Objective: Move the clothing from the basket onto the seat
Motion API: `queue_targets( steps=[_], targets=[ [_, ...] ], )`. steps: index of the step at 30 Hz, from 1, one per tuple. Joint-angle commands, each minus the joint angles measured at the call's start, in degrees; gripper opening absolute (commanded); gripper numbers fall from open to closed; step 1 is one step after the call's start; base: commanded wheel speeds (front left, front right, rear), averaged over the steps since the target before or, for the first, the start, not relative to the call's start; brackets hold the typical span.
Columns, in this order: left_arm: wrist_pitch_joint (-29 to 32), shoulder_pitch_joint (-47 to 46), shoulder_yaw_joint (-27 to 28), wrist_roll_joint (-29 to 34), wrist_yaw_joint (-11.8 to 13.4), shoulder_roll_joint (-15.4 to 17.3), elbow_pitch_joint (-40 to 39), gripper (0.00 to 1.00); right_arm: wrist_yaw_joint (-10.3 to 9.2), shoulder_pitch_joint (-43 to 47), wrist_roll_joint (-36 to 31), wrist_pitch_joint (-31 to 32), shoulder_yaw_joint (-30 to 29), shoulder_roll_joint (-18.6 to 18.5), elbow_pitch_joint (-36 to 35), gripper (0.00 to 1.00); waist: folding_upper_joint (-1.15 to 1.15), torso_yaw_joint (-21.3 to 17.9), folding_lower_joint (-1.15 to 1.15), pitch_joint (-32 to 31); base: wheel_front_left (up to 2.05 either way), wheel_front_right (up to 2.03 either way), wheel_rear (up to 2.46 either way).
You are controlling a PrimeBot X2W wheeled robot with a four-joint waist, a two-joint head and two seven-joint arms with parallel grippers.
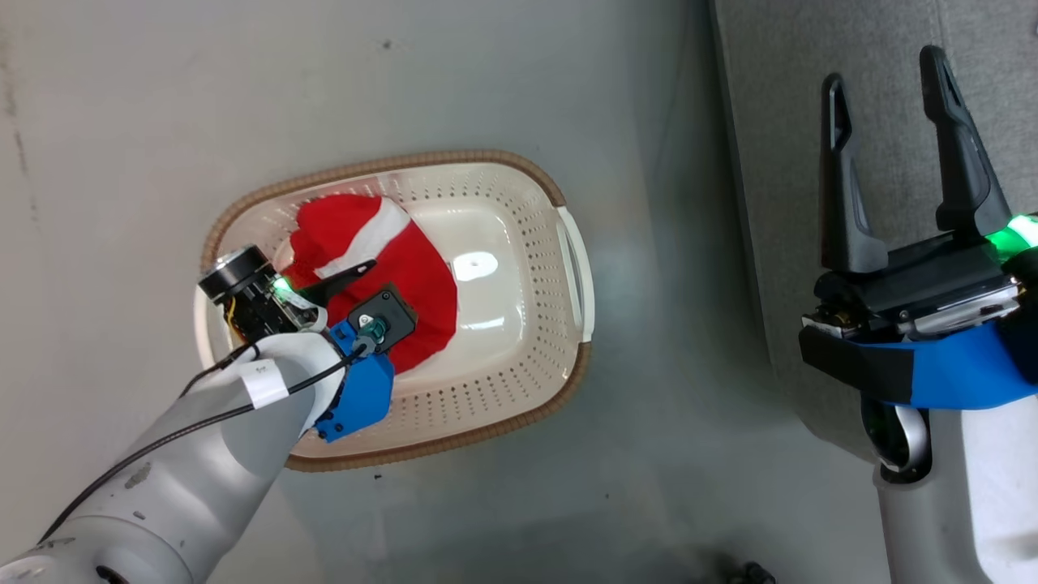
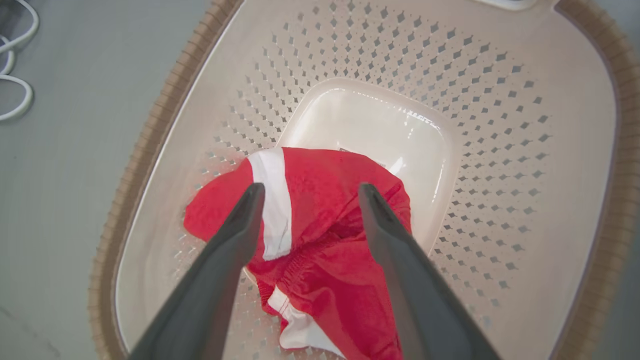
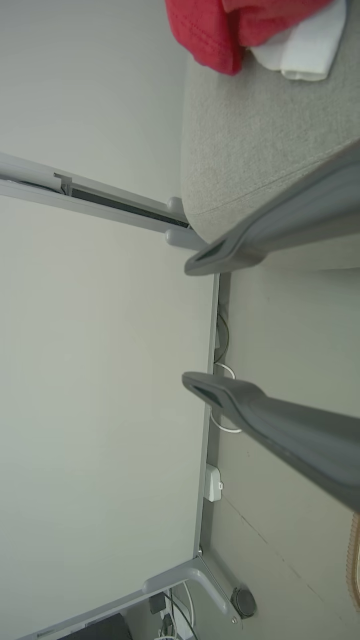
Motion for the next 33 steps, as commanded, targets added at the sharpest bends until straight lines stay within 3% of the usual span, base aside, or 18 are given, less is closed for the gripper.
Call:
queue_targets(
  steps=[1, 15, 33],
  targets=[
    [0.65, -1.17, -0.26, 0.73, -0.03, 0.09, 0.67, 1.00, 0.02, -1.10, -0.27, -0.20, 0.12, 0.03, -0.49, 1.00, 0.00, -1.12, -0.01, 2.48, 0.00, 0.00, 0.00],
    [10.07, -5.67, -0.75, 10.59, -0.03, 0.78, 6.02, 1.00, 0.01, -3.22, -5.33, -0.20, 1.33, 0.03, -4.41, 1.00, 0.00, -2.85, -0.01, 10.85, 0.00, 0.00, 0.00],
    [18.54, -9.52, -0.77, 14.54, -0.03, 0.55, 8.80, 1.00, 0.01, -1.66, -8.57, -0.20, 0.77, 0.03, -10.61, 1.00, 0.00, -4.06, -0.01, 17.59, 0.00, 0.00, 0.00]
  ],
)
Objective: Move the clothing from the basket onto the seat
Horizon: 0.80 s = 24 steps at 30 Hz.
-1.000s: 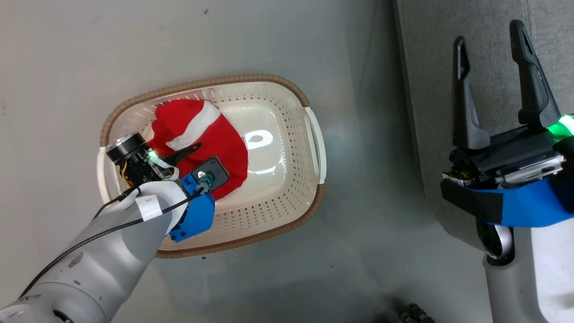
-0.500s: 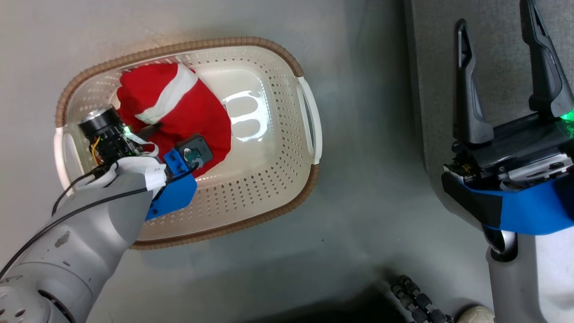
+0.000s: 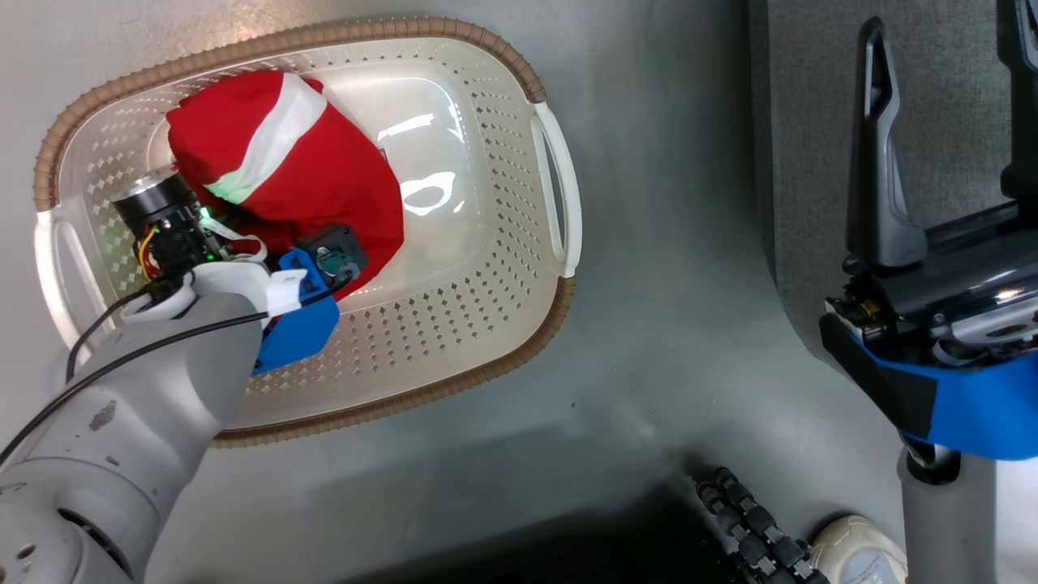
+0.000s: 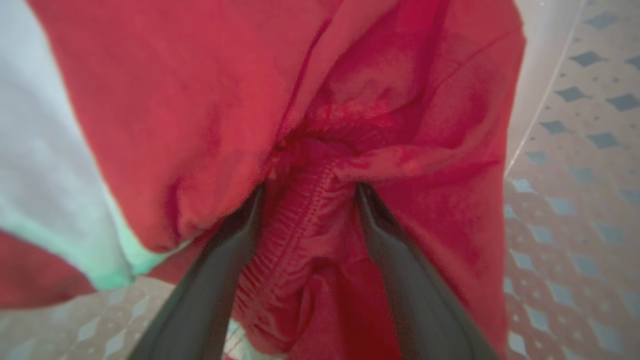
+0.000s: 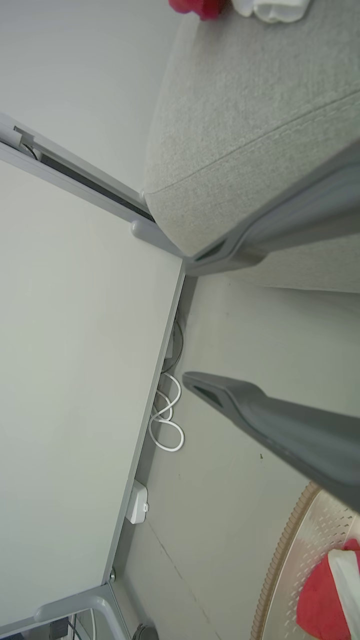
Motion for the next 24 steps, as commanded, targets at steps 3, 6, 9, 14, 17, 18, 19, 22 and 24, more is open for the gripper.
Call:
queue_targets(
  steps=[3, 6, 9, 14, 17, 18, 19, 22, 24],
  targets=[
    [0.79, -0.54, -0.17, 0.18, -0.03, -0.67, 0.29, 1.00, 0.01, 0.85, -0.66, -0.20, -0.13, 0.03, -1.06, 1.00, 0.00, -0.07, 0.00, 0.14, 0.00, 0.00, 0.00],
    [1.53, -0.98, -0.17, -0.06, -0.04, -1.47, 0.47, 0.60, 0.01, 1.22, -0.84, -0.20, -0.46, 0.03, -1.75, 1.00, 0.00, -0.05, 0.00, 0.32, 0.00, 0.00, 0.00],
    [1.92, -1.08, -0.17, 0.22, -0.04, -1.84, 0.69, 0.00, 0.01, 1.20, -0.86, -0.20, -0.67, 0.03, -1.99, 1.00, 0.00, -0.07, 0.00, 0.36, 0.00, 0.00, 0.00],
    [1.32, -1.02, -0.17, 0.15, -0.04, -2.33, 0.73, 0.00, 0.01, 0.25, -0.61, -0.20, -0.95, 0.03, -1.75, 1.00, 0.00, -0.06, 0.00, 0.17, 0.00, 0.00, 0.00],
    [-0.48, -0.75, -0.17, -0.18, -0.04, -3.06, 0.27, 0.00, 0.01, -0.61, -0.14, -0.20, -1.37, 0.03, -1.50, 1.00, 0.00, 0.33, 0.00, -0.57, 0.00, 0.00, 0.00],
    [-1.35, -0.40, -0.16, -0.64, -0.04, -3.43, 0.00, 0.00, 0.01, -0.76, -0.22, -0.20, -1.47, 0.03, -1.40, 1.00, 0.00, 0.57, 0.00, -1.06, 0.00, 0.00, 0.00],
    [-2.31, -0.06, -0.16, -0.66, -0.04, -3.71, -0.26, 0.00, 0.01, -0.97, -0.19, -0.20, -1.58, 0.03, -1.17, 1.00, 0.00, 0.80, 0.00, -1.57, 0.00, 0.00, 0.00],
    [-4.96, 1.03, -0.16, -1.48, -0.04, -4.68, -0.67, 0.00, 0.01, -1.43, -0.35, -0.20, -1.63, 0.03, -0.19, 1.00, 0.00, 1.58, 0.00, -3.44, 0.00, 0.00, 0.00],
    [-7.45, 1.40, -0.16, -2.13, -0.04, -4.68, -1.10, 0.00, 0.01, -1.42, -0.29, -0.20, -1.58, 0.03, 0.53, 1.00, 0.00, 2.16, 0.00, -4.88, 0.00, 0.00, 0.00]
  ],
)
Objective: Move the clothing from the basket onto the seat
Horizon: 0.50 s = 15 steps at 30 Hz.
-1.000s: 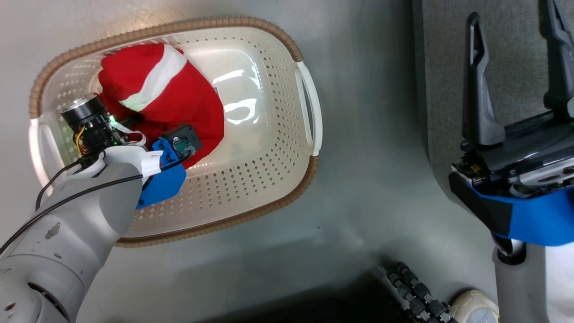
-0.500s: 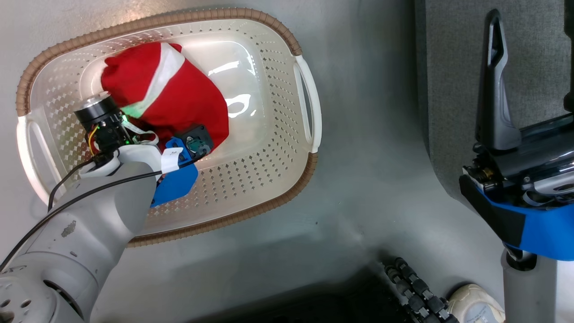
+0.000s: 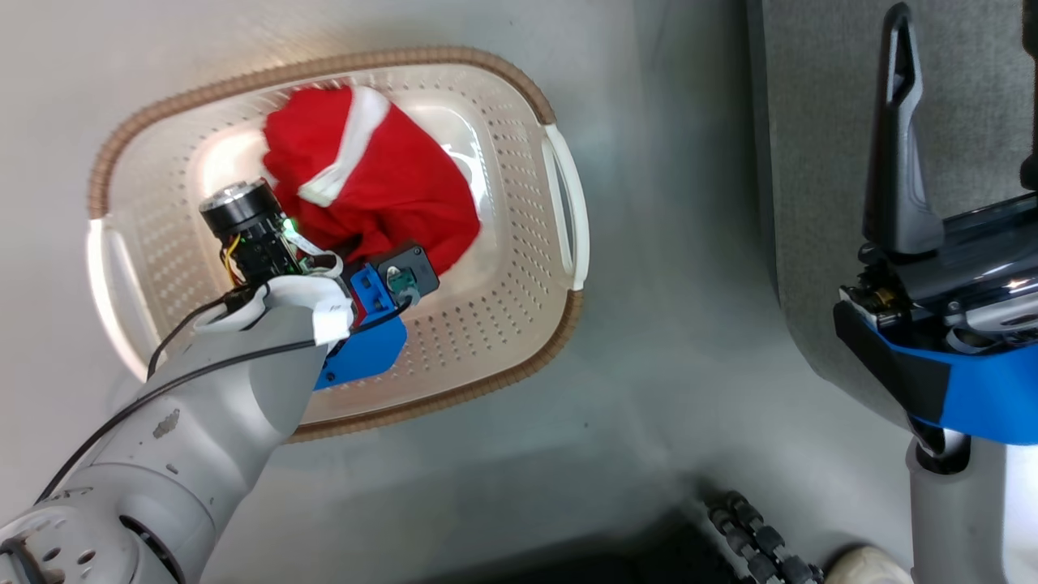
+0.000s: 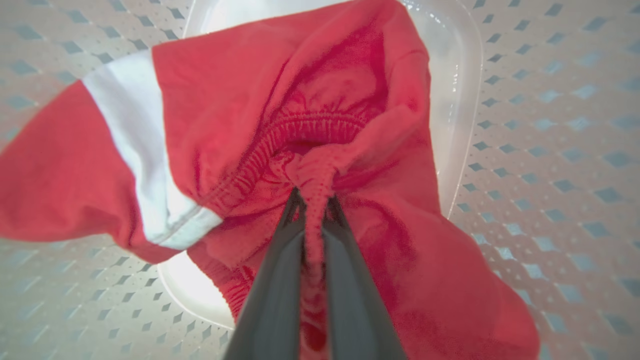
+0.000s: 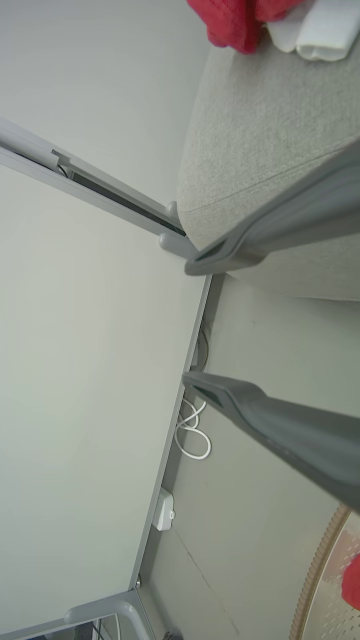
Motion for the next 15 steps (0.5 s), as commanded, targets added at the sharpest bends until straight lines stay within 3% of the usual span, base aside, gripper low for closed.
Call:
queue_targets(
  steps=[1, 7, 15],
  targets=[
    [-0.99, 0.42, -0.15, -0.31, -0.04, 0.28, -0.24, 0.00, 0.01, -0.52, -0.12, -0.20, -0.05, 0.03, 0.37, 1.00, 0.00, 0.97, 0.00, -1.78, 0.00, 0.00, 0.00],
    [-6.64, 1.84, -0.15, -4.37, -0.04, -0.96, -1.75, 0.00, 0.01, -0.01, -0.39, -0.20, -0.55, 0.01, 2.63, 1.00, 0.00, 2.86, 0.00, -6.79, 0.00, 0.00, 0.00],
    [-11.77, 3.52, 0.22, -14.60, -0.03, -2.80, -2.25, 0.00, 0.01, 1.75, -0.15, -0.20, -1.15, 0.02, 5.45, 1.00, 0.00, 5.34, 0.00, -14.77, 0.00, 0.00, 0.00]
  ],
)
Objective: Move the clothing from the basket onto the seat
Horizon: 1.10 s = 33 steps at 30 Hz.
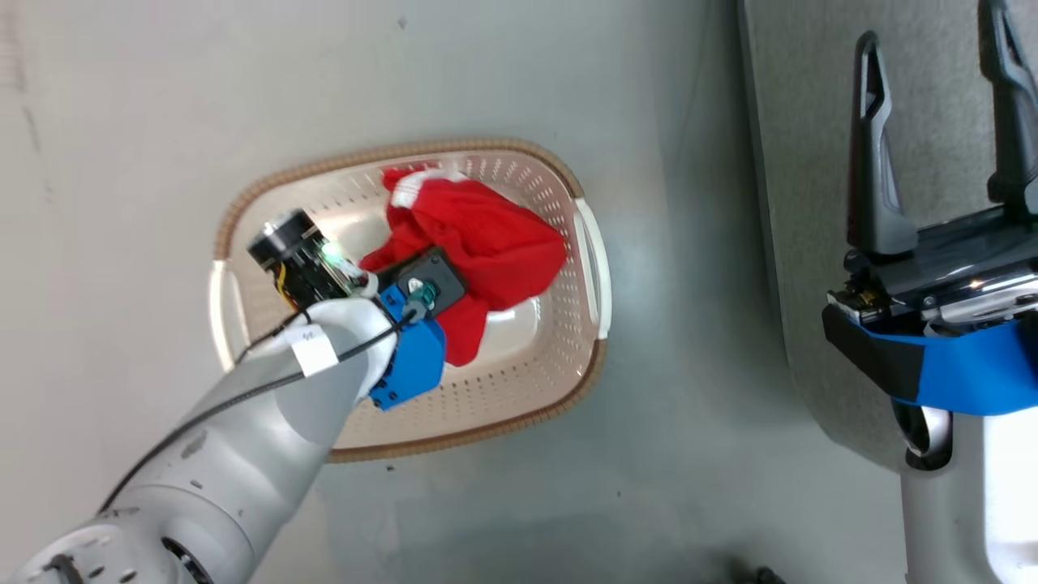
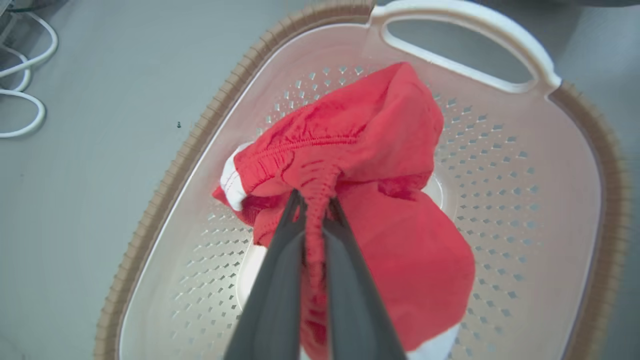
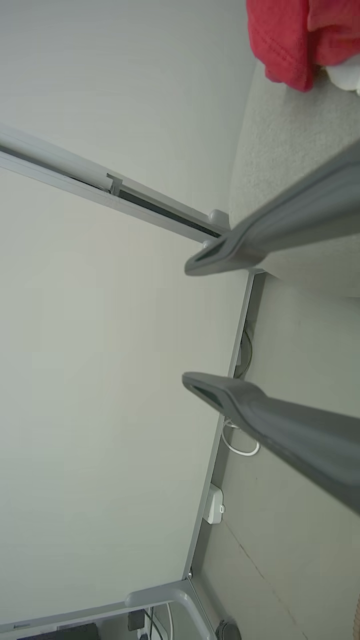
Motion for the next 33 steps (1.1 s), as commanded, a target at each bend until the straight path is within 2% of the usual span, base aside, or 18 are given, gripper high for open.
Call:
queue_targets(
  steps=[1, 8, 13, 22, 33],
  targets=[
    [-1.16, 1.17, 0.10, -1.89, -0.02, -0.46, -0.37, 0.00, 0.01, 1.38, 0.07, -0.21, -0.23, 0.01, 0.84, 1.00, 0.00, 1.89, 0.00, -4.56, 0.00, 0.00, 0.00],
    [-3.36, 3.90, 1.45, -7.73, -0.02, -0.92, -2.15, 0.00, 0.01, 4.24, 0.63, -0.22, -0.64, 0.00, 3.76, 1.00, 0.00, 3.65, 0.00, -12.18, 0.00, 0.00, 0.00],
    [-3.59, 5.62, 5.17, -10.33, 0.07, 0.06, -6.13, 0.00, 0.01, 6.38, 0.89, -0.21, -0.93, 0.00, 5.36, 1.00, 0.00, 4.80, 0.00, -17.06, 0.00, 0.00, 0.00],
    [-3.61, 10.51, 13.66, -8.81, 2.13, 2.72, -16.50, 0.00, 0.01, 10.10, 1.29, -0.21, -0.85, 0.00, 7.89, 1.00, 0.00, 6.79, 0.00, -24.47, 0.00, 0.00, 0.00],
    [-3.63, 14.63, 23.65, -6.51, 2.85, 3.50, -25.49, 0.00, 0.02, 12.82, 2.82, -0.21, -0.42, 0.00, 9.00, 1.00, 0.00, 8.48, 0.00, -30.17, 0.00, 0.00, 0.00]
  ],
)
